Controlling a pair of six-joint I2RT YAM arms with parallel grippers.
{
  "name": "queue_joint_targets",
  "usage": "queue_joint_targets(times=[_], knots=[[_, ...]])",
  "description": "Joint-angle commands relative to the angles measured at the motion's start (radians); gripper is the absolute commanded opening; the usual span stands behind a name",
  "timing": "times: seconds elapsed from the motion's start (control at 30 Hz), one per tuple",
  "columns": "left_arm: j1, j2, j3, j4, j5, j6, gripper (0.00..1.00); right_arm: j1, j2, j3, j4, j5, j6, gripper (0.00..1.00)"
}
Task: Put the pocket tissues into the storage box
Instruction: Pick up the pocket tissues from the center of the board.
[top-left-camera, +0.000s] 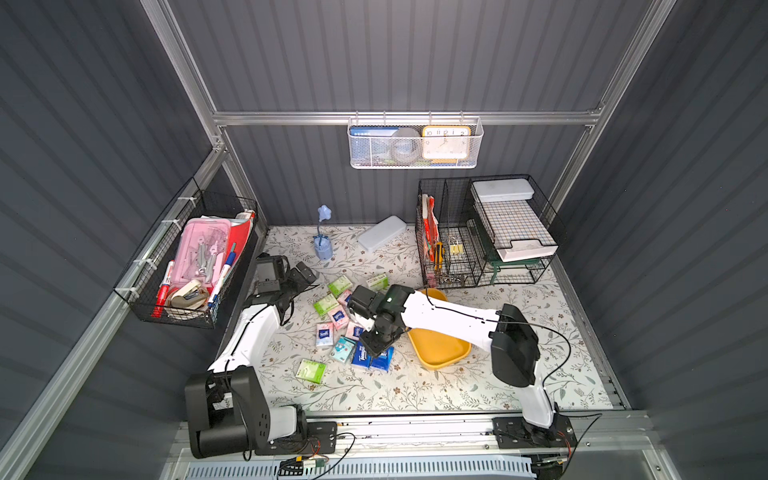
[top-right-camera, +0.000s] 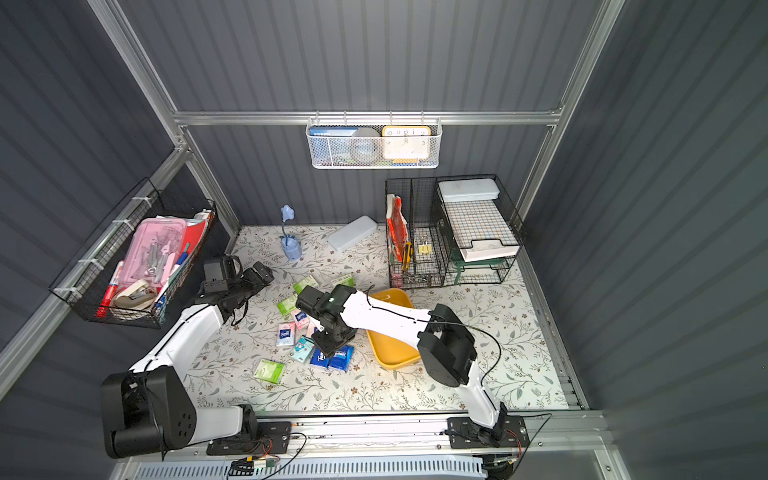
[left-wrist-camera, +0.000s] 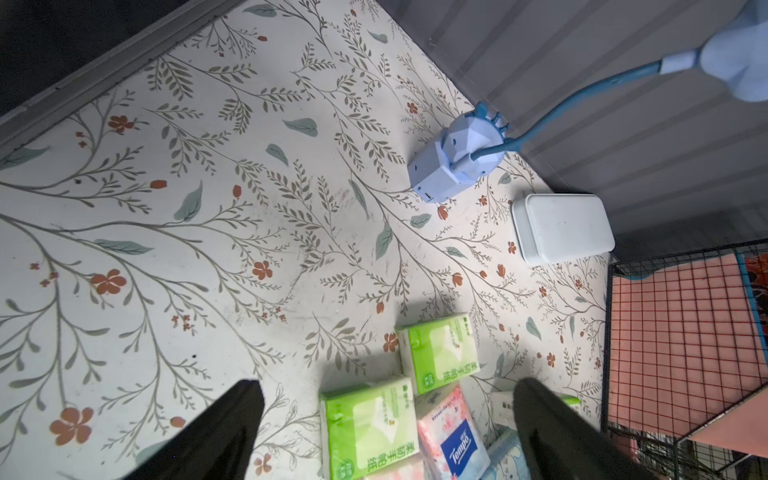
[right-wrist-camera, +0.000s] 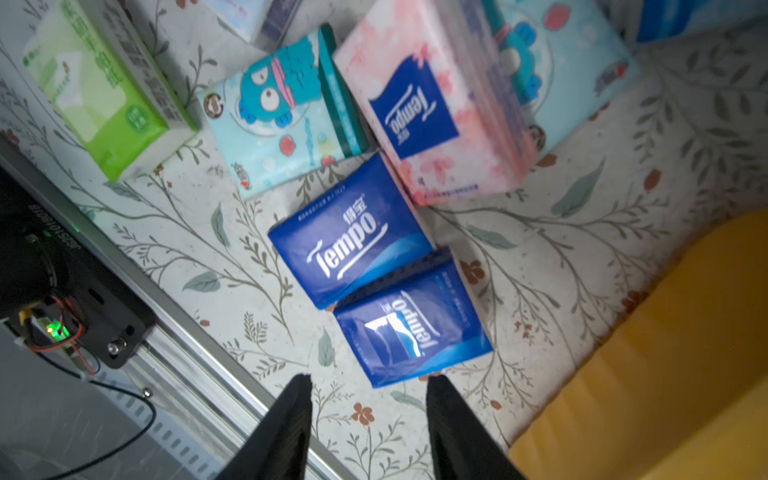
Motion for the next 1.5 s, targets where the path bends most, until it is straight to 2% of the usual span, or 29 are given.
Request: queue_joint_targets(times=[0.0, 0.13, 0.27, 0.33, 0.4, 0.6, 0.83, 1.07, 1.3, 1.47], knots=[[-0.003, -0.01, 0.031, -0.037, 0.028, 0.012, 0.99, 0.0, 0.09, 0.13, -0.183, 0.083, 0.052, 0.49], [-0.003, -0.013, 0.023, -0.04, 0.038, 0.003, 0.99, 0.0, 0.124, 0.198, -0.299, 0.119, 0.139, 0.55], [-0.003, -0.016, 0.016, -0.039, 0.052, -0.012, 0.99, -0.004, 0.127, 0.21, -0.323, 0.08, 0.207, 0.79], [-0.003, -0.016, 0.021, -0.04, 0.069, -0.023, 0.99, -0.02, 0.139, 0.215, -0.322, 0.022, 0.236, 0.86], [-0.004, -0.011, 0.033, -0.051, 0.094, -0.026, 0.99, -0.038, 0.161, 0.225, -0.317, -0.051, 0.259, 0.86], [-0.018, 0.0, 0.056, -0.119, 0.16, -0.006, 0.99, -0.044, 0.221, 0.239, -0.306, -0.122, 0.368, 0.84], [-0.037, -0.011, 0.061, -0.192, 0.199, 0.034, 0.99, -0.043, 0.219, 0.229, -0.267, -0.07, 0.49, 0.79], [-0.037, -0.028, 0.082, -0.204, 0.213, 0.059, 0.99, -0.033, 0.197, 0.159, -0.229, -0.014, 0.553, 0.71], [-0.037, -0.049, 0.053, -0.177, 0.232, 0.046, 0.99, -0.032, 0.072, -0.006, -0.154, 0.02, 0.59, 0.72], [-0.037, -0.071, 0.017, -0.175, 0.233, 0.039, 0.99, -0.034, 0.067, -0.023, -0.136, 0.036, 0.581, 0.76]])
